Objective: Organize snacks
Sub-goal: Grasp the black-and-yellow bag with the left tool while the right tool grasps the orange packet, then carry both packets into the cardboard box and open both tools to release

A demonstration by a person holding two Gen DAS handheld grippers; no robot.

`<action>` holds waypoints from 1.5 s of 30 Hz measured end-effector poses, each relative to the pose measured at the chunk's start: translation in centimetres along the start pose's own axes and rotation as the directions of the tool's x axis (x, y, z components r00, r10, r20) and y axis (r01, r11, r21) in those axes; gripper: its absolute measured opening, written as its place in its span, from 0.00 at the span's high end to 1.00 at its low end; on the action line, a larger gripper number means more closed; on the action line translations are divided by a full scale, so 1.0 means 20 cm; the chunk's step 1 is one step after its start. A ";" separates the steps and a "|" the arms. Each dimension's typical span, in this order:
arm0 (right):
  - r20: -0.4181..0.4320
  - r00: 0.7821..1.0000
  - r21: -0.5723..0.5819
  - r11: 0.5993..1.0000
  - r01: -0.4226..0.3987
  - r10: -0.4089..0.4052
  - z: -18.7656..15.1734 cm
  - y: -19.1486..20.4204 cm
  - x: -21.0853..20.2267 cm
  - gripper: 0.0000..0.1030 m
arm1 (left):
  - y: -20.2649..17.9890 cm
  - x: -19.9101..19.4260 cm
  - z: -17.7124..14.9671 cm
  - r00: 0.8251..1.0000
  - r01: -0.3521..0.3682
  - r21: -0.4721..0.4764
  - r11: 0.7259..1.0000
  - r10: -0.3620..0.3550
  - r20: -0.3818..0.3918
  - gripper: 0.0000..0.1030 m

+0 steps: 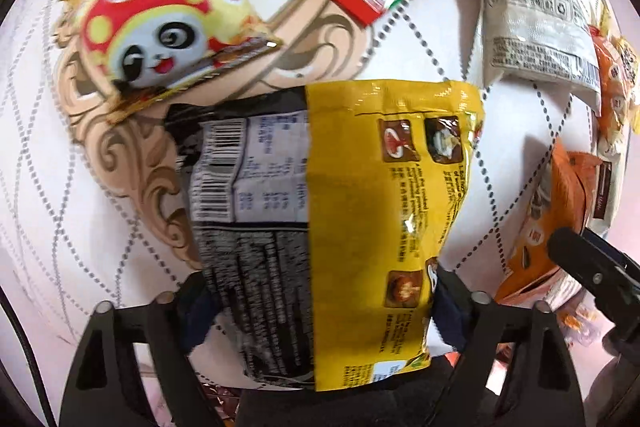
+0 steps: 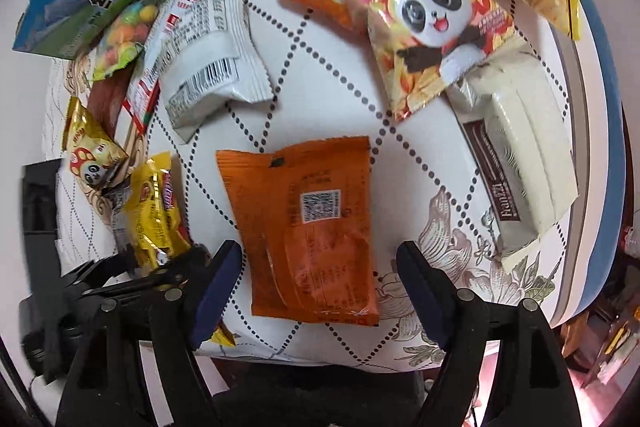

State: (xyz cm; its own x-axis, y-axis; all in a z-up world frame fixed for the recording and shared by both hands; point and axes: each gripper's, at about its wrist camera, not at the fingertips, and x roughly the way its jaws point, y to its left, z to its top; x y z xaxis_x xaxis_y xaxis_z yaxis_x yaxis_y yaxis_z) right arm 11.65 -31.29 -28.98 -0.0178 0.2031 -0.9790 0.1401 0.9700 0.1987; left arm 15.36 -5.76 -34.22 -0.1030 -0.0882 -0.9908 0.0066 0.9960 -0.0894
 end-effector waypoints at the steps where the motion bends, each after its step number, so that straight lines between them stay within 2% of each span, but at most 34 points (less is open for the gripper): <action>1: 0.005 1.000 -0.003 1.000 0.007 -0.007 -0.01 0.02 0.02 0.20 | -0.01 0.00 -0.02 1.000 0.000 -0.009 1.000 0.001 0.009 0.17; 4: 0.023 0.999 -0.020 0.999 0.036 -0.036 -0.04 0.06 0.06 0.22 | 0.00 -0.04 -0.04 1.000 -0.014 -0.019 1.000 0.015 0.027 0.18; 7: 0.038 0.999 -0.042 0.998 0.039 -0.038 -0.05 0.13 0.10 0.38 | -0.01 -0.09 -0.03 0.998 -0.029 -0.018 0.999 0.030 0.048 0.18; 11: 0.067 0.996 -0.061 0.997 0.056 -0.052 -0.08 0.23 0.13 0.47 | -0.05 -0.12 -0.08 0.997 -0.032 -0.013 0.999 0.033 0.075 0.18; 16: 0.081 0.997 -0.061 0.998 0.017 -0.012 -0.12 0.27 0.06 0.49 | 0.00 -0.22 -0.11 0.993 -0.022 -0.012 1.000 0.024 0.114 0.18; 18: 0.091 0.996 -0.062 0.998 -0.006 0.011 -0.13 0.29 0.01 0.50 | 0.01 -0.32 -0.13 0.990 -0.012 -0.008 1.000 0.013 0.143 0.18; 19: 0.100 0.995 -0.064 0.998 -0.022 0.028 -0.13 0.31 -0.03 0.50 | 0.07 -0.40 -0.16 0.988 -0.006 -0.007 1.000 0.007 0.154 0.18; 23: 0.142 0.986 -0.076 0.994 -0.080 0.090 -0.11 0.36 -0.20 0.50 | 0.05 -0.59 -0.18 0.973 0.041 -0.004 0.999 -0.039 0.228 0.18; 27: 0.214 0.965 -0.103 0.986 -0.131 0.151 0.00 0.38 -0.44 0.50 | 0.03 -0.85 -0.15 0.942 0.103 0.005 0.995 -0.100 0.319 0.18; 31: 0.287 0.936 -0.132 0.976 -0.172 0.203 0.21 0.41 -0.67 0.50 | 0.01 -1.17 0.06 0.907 0.157 0.014 0.987 -0.150 0.395 0.18; 35: 0.365 0.904 -0.152 0.972 -0.178 0.223 0.50 0.44 -0.83 0.50 | -0.04 -1.40 0.38 0.877 0.127 0.021 0.992 -0.122 0.464 0.18; 37: 0.390 0.895 -0.160 0.973 -0.168 0.218 0.64 0.41 -0.89 0.50 | -0.06 -1.45 0.55 0.872 0.119 0.020 0.993 -0.114 0.477 0.18; 39: 0.392 0.893 -0.170 0.972 -0.165 0.220 0.82 0.46 -0.88 0.50 | -0.06 -1.46 0.76 0.876 0.104 0.021 0.994 -0.101 0.471 0.18; 41: 0.381 0.900 -0.180 0.972 -0.151 0.211 1.00 0.50 -0.84 0.50 | -0.06 -1.43 0.95 0.891 0.087 0.018 0.996 -0.086 0.446 0.18; 45: 0.345 0.921 -0.194 0.974 -0.117 0.179 1.30 0.61 -0.71 0.50 | -0.04 -1.27 1.28 0.934 0.081 0.002 0.997 -0.076 0.348 0.18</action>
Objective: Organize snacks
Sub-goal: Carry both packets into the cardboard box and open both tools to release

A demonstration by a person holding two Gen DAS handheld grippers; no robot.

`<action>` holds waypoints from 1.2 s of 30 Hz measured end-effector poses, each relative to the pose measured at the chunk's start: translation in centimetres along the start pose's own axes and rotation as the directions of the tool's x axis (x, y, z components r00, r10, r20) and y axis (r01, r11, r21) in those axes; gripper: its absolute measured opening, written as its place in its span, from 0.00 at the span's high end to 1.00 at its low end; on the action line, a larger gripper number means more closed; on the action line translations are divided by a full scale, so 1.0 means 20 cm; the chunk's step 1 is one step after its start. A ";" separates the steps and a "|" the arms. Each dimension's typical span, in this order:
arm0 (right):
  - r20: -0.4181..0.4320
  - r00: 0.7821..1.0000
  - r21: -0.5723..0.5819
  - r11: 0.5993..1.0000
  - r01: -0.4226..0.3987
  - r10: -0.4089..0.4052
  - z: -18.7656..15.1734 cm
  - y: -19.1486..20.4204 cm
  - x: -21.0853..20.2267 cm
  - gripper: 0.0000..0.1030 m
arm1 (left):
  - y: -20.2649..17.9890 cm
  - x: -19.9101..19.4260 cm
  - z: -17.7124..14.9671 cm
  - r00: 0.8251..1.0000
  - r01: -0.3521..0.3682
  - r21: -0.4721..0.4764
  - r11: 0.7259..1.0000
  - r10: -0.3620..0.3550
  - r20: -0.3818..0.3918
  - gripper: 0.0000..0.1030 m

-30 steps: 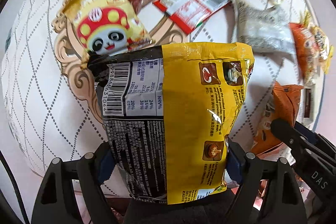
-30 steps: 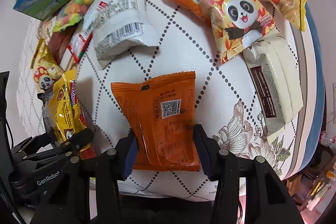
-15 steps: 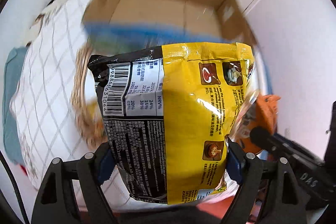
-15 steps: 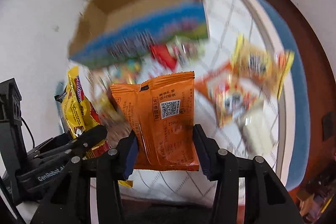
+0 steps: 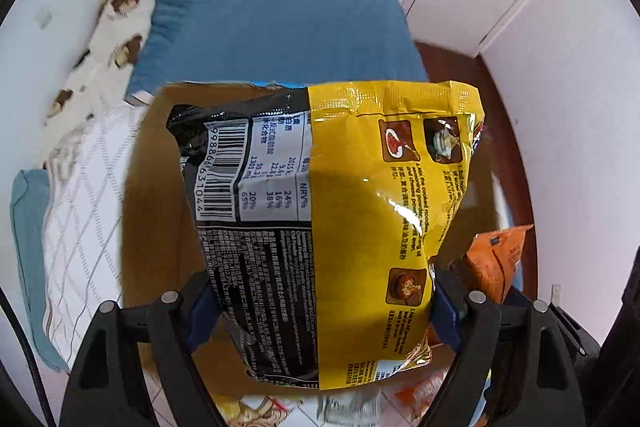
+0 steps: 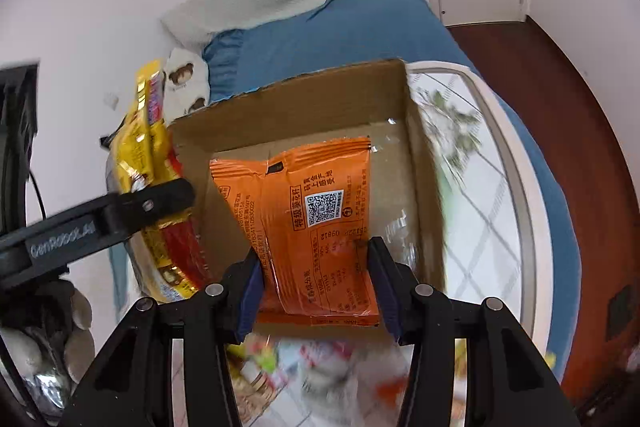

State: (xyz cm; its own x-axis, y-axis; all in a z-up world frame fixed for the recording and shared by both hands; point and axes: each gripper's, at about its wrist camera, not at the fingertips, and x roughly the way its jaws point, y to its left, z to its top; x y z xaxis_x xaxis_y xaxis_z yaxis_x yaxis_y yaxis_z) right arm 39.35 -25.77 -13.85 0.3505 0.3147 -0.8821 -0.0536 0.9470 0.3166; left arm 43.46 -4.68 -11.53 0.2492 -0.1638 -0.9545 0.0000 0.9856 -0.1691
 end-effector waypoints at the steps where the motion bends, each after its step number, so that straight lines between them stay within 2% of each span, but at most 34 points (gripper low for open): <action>1: -0.017 1.000 -0.012 1.000 0.006 -0.006 0.05 0.01 0.07 0.50 | 0.00 0.05 0.04 1.000 -0.004 -0.003 1.000 0.004 -0.027 0.18; 6: -0.105 0.994 -0.027 0.999 0.024 -0.027 0.20 0.02 0.35 0.50 | 0.08 0.34 0.14 0.988 -0.010 -0.034 0.999 0.005 -0.153 0.18; 13: -0.193 0.980 -0.058 0.998 0.029 -0.040 0.29 0.01 0.62 0.49 | 0.10 0.53 0.18 0.975 -0.025 -0.009 1.000 0.022 -0.220 0.17; 14: -0.201 0.979 -0.053 0.998 0.028 -0.038 0.29 0.00 0.64 0.47 | 0.10 0.55 0.18 0.973 -0.031 0.007 0.999 0.032 -0.229 0.17; 15: -0.226 0.973 -0.058 0.998 0.033 -0.045 0.29 0.00 0.69 0.34 | 0.09 0.56 0.19 0.972 -0.029 0.013 0.999 0.031 -0.234 0.14; 17: -0.244 0.969 -0.060 0.998 0.017 -0.031 0.30 0.01 0.74 0.17 | 0.10 0.58 0.20 0.971 -0.030 0.006 1.000 0.030 -0.238 0.12; 21: -0.260 0.965 -0.070 0.997 0.020 -0.037 0.28 0.03 0.77 0.08 | 0.11 0.55 0.21 0.978 -0.035 0.015 0.999 0.037 -0.203 0.12; 27: -0.248 0.967 -0.058 0.997 0.043 -0.056 0.22 0.04 0.71 0.08 | 0.15 0.41 0.20 0.992 -0.048 0.002 0.999 0.047 -0.118 0.12; 32: -0.198 0.975 -0.069 0.993 0.094 -0.105 0.17 0.08 0.61 0.08 | 0.19 0.25 0.07 0.995 -0.099 0.010 0.995 0.099 -0.029 0.12; 36: -0.161 0.981 -0.069 0.993 0.100 -0.110 0.11 0.07 0.49 0.08 | 0.22 0.15 -0.04 0.993 -0.112 -0.007 0.994 0.112 0.037 0.12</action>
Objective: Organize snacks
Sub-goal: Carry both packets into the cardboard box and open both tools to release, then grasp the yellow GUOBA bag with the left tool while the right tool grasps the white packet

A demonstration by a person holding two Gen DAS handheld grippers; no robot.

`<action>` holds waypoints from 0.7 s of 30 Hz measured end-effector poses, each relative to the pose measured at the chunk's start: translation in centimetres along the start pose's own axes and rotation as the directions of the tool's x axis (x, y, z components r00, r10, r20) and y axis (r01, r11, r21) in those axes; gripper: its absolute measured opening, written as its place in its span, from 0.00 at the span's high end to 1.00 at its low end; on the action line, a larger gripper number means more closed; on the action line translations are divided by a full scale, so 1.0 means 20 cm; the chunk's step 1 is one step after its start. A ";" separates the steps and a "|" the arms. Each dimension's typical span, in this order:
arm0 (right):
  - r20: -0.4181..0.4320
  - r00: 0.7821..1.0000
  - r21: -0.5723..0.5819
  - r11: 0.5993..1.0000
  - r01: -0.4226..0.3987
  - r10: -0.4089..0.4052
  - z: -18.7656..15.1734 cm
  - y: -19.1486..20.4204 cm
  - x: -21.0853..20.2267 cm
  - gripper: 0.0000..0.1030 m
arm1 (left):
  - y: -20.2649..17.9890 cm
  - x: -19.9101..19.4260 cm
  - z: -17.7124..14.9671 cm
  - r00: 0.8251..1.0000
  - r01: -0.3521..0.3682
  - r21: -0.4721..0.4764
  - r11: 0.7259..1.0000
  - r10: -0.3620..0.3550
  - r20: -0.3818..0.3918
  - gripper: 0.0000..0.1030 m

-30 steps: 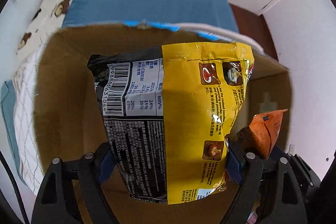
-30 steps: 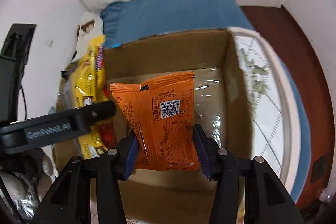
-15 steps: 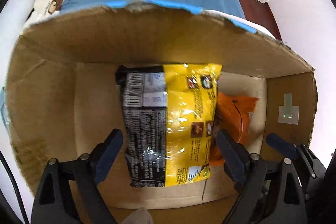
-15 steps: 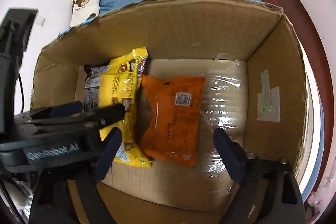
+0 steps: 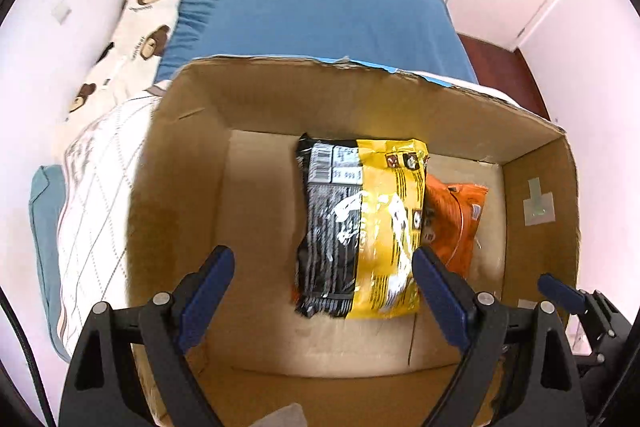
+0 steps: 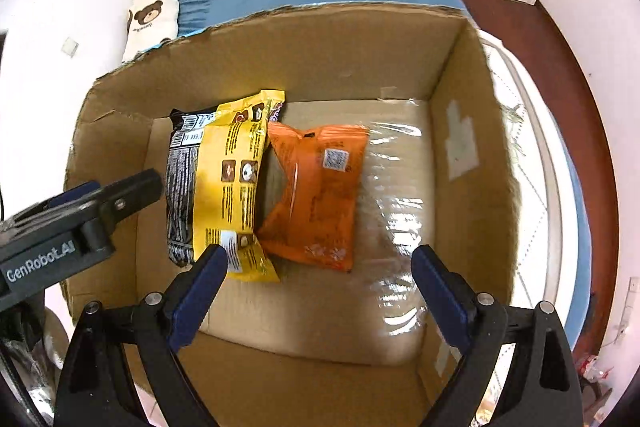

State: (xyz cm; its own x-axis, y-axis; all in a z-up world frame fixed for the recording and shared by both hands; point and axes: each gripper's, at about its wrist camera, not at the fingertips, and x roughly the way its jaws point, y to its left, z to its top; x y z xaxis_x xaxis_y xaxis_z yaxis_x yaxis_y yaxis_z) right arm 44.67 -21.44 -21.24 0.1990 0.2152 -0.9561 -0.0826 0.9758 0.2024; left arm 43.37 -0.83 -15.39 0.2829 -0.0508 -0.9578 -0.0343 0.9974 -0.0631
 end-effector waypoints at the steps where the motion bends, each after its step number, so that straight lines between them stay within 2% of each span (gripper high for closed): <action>1: 0.014 1.000 -0.001 1.000 0.004 -0.004 -0.02 -0.01 -0.03 0.08 | 0.01 -0.03 -0.03 1.000 -0.003 -0.001 1.000 0.003 0.016 0.12; 10: 0.111 0.993 -0.035 0.999 0.033 -0.029 -0.26 -0.02 -0.32 0.08 | 0.03 -0.27 -0.27 0.992 0.005 0.033 0.999 -0.009 0.128 0.12; 21: 0.254 0.966 -0.045 0.997 0.056 -0.043 -0.56 0.14 -0.65 0.08 | 0.09 -0.60 -0.56 0.972 0.042 0.080 0.996 -0.059 0.229 0.12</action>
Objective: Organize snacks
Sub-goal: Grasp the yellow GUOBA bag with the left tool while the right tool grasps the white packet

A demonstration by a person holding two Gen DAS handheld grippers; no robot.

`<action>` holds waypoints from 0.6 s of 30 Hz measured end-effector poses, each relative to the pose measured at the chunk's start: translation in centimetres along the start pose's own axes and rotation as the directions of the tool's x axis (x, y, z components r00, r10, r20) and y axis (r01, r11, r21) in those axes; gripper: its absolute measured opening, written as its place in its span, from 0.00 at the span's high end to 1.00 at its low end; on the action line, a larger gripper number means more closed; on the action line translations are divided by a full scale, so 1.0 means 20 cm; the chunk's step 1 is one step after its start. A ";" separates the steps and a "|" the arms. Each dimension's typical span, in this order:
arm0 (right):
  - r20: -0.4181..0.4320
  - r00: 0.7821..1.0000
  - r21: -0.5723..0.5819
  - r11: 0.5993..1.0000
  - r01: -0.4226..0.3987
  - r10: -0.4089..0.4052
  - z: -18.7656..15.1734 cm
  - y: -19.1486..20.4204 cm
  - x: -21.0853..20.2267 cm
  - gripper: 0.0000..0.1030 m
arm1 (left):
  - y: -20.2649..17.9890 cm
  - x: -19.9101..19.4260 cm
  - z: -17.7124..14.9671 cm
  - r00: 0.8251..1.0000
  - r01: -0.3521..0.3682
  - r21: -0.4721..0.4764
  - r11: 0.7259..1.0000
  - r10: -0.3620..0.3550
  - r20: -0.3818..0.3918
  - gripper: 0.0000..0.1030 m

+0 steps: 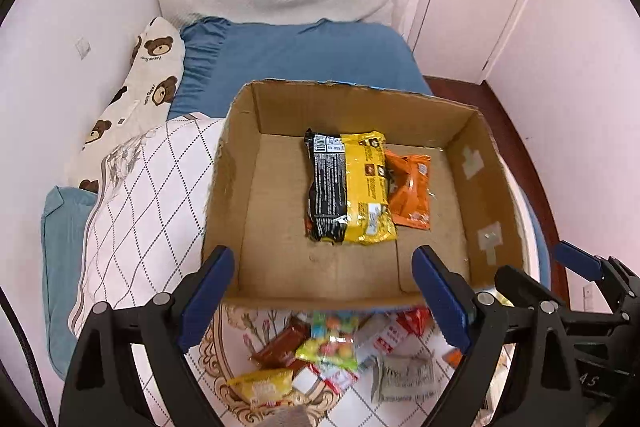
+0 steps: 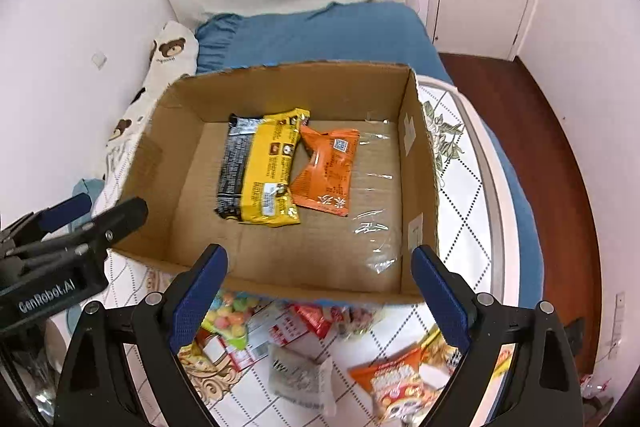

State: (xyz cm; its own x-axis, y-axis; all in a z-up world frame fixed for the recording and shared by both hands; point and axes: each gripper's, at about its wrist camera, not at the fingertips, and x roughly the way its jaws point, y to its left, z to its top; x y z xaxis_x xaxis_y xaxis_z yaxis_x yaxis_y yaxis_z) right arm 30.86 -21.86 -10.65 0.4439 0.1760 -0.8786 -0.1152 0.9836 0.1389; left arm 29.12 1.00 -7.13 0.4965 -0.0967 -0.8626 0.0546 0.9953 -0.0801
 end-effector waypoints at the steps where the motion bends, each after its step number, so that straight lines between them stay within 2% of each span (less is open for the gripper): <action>1: 0.008 1.000 0.004 1.000 -0.001 0.001 -0.02 0.01 -0.03 0.08 | 0.00 -0.03 -0.01 1.000 0.002 0.002 1.000 -0.002 0.007 0.12; 6: 0.047 0.999 0.045 0.999 -0.028 0.026 -0.13 0.05 -0.18 0.08 | 0.04 -0.20 -0.12 0.999 0.013 -0.003 1.000 -0.013 0.046 0.12; 10: 0.045 0.997 0.079 0.995 -0.065 0.061 -0.27 0.07 -0.23 0.08 | 0.11 -0.29 -0.25 0.998 0.017 -0.035 0.999 -0.016 0.053 0.12; 14: -0.011 0.996 0.125 0.989 -0.083 0.085 -0.44 0.06 -0.18 0.08 | 0.18 -0.20 -0.43 0.999 -0.037 0.006 0.999 0.037 -0.014 0.12; 16: -0.062 0.992 0.185 0.978 -0.096 0.109 -0.55 0.03 -0.09 0.08 | 0.23 -0.09 -0.51 0.993 -0.069 0.018 0.997 0.071 -0.096 0.12; 18: -0.122 0.982 0.267 0.958 -0.105 0.142 -0.65 -0.01 0.03 0.08 | 0.30 0.06 -0.61 0.978 -0.061 -0.008 0.998 0.058 -0.202 0.12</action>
State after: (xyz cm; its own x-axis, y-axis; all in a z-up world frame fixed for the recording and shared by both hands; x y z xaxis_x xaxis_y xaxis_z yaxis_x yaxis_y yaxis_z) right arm 19.61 -22.50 -17.06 0.3111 0.3074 -0.8993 0.0802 0.9344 0.3471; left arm 19.54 6.94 -14.75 0.3131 -0.0352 -0.9491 0.0172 0.9994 -0.0314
